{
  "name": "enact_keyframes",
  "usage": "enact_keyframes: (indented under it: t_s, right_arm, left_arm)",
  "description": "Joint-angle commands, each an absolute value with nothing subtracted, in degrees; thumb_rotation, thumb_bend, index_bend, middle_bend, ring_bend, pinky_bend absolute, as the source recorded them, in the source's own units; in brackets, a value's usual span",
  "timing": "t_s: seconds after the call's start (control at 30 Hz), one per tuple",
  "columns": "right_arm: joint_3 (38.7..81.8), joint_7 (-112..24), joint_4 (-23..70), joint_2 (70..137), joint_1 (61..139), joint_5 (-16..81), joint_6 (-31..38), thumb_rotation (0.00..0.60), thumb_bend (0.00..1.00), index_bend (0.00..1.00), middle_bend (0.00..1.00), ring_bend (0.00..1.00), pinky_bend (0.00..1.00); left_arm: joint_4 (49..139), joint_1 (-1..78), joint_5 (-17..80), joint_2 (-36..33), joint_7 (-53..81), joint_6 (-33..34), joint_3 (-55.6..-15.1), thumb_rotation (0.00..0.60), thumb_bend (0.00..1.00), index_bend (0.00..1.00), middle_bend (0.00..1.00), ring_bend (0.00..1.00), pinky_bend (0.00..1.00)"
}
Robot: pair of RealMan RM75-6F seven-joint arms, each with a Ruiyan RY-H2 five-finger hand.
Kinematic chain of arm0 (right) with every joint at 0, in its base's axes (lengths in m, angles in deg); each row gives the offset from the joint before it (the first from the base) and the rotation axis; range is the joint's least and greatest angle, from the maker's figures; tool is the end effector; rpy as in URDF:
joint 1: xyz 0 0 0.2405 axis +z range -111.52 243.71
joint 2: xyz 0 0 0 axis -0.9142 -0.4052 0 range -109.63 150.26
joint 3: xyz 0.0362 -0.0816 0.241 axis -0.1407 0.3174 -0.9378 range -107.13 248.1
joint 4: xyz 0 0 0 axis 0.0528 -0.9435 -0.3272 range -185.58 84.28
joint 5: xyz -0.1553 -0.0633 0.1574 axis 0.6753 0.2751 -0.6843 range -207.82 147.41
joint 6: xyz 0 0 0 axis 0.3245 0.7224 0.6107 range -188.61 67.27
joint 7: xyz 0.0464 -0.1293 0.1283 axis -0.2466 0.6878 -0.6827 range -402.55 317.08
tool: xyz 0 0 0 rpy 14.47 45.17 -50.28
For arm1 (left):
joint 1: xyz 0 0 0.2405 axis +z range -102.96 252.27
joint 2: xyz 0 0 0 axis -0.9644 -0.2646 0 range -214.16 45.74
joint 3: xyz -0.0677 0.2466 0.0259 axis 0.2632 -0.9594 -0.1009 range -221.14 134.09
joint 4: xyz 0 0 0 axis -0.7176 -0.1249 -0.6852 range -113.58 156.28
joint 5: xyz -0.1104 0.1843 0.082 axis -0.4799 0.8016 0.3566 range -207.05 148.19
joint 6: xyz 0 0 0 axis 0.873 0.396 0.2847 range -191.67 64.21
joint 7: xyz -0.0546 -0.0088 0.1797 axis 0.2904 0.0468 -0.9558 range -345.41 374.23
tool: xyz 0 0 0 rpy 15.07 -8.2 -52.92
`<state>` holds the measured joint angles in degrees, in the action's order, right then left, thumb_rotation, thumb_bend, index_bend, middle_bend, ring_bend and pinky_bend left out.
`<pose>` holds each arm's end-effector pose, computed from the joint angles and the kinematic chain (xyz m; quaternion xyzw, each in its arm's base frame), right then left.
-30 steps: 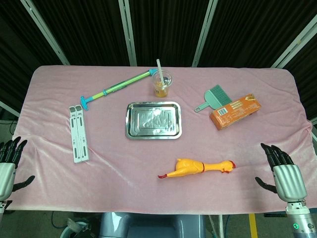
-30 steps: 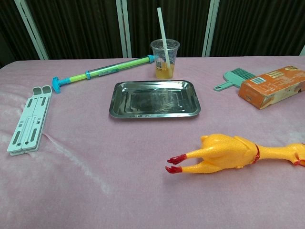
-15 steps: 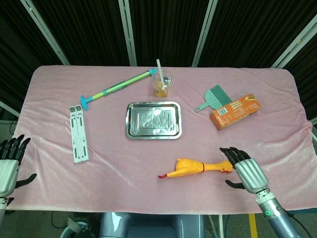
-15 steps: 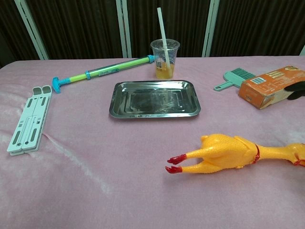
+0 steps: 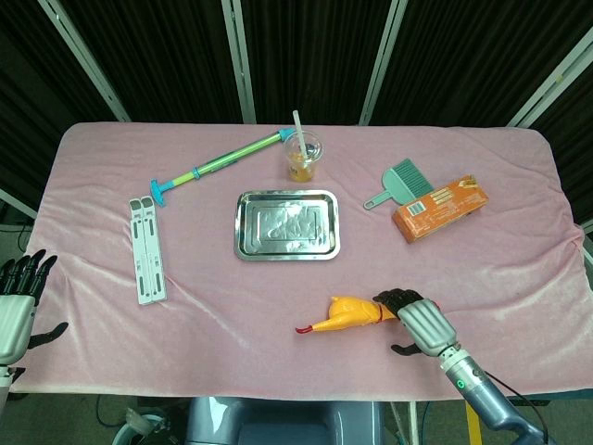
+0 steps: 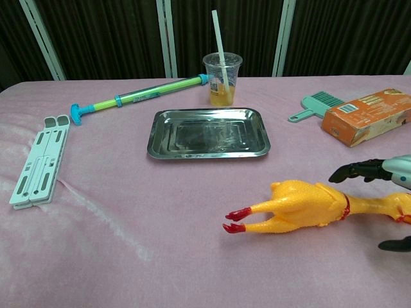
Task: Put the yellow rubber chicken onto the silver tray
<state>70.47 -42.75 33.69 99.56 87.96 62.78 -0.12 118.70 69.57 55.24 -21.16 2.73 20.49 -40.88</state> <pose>-0.2504 -0.2767 -0.0231 0.7620 -0.4017 0.3490 0.3690 -0.3062 0.2255 0.1363 -0.6203 -0.3559 -0.3408 0.6103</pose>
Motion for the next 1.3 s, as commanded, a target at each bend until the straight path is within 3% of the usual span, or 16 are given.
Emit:
enact_keyframes:
  t_s: [0.03, 0.47, 0.73, 0.87, 1.1, 1.3]
  right_arm:
    - [70.2, -43.7, 32.0, 100.6, 88.8, 62.0, -1.0, 0.6, 0.19, 0.2, 0.2, 0.19, 0.21]
    - [69.5, -48.3, 26.2, 102.5, 91.5, 59.8, -3.1, 0.6, 0.35, 0.38, 0.32, 0.29, 0.33]
    - [69.9, -50.2, 24.3, 103.5, 92.5, 60.1, -3.0, 0.6, 0.39, 0.44, 0.36, 0.34, 0.41]
    - [70.2, -51.1, 23.2, 104.2, 92.9, 60.1, -3.2, 0.6, 0.43, 0.51, 0.41, 0.39, 0.49]
    - [70.7, -53.8, 22.4, 104.4, 93.6, 60.6, -2.8, 0.6, 0.52, 0.74, 0.57, 0.56, 0.72]
    - [71.2, -59.0, 23.2, 102.8, 93.6, 62.2, -0.4, 0.6, 0.57, 0.86, 0.67, 0.67, 0.84]
  left_arm:
    - [118.5, 69.6, 55.1, -21.1, 2.9, 20.5, -40.9, 0.6, 0.0, 0.0, 0.01, 0.0, 0.0]
    - [118.3, 69.6, 54.6, -21.0, 3.4, 20.2, -41.1, 0.6, 0.0, 0.0, 0.01, 0.0, 0.0]
    - [118.4, 69.6, 54.4, -21.1, 3.5, 20.0, -41.2, 0.6, 0.0, 0.0, 0.01, 0.0, 0.0]
    - [118.4, 69.7, 54.4, -21.2, 3.8, 20.1, -41.4, 0.6, 0.0, 0.0, 0.01, 0.0, 0.0]
    - [117.9, 69.8, 54.5, -21.2, 5.0, 20.1, -41.6, 0.6, 0.0, 0.0, 0.01, 0.0, 0.0]
    - [117.5, 69.8, 55.4, -21.1, 7.1, 20.4, -41.7, 0.6, 0.0, 0.0, 0.02, 0.0, 0.0]
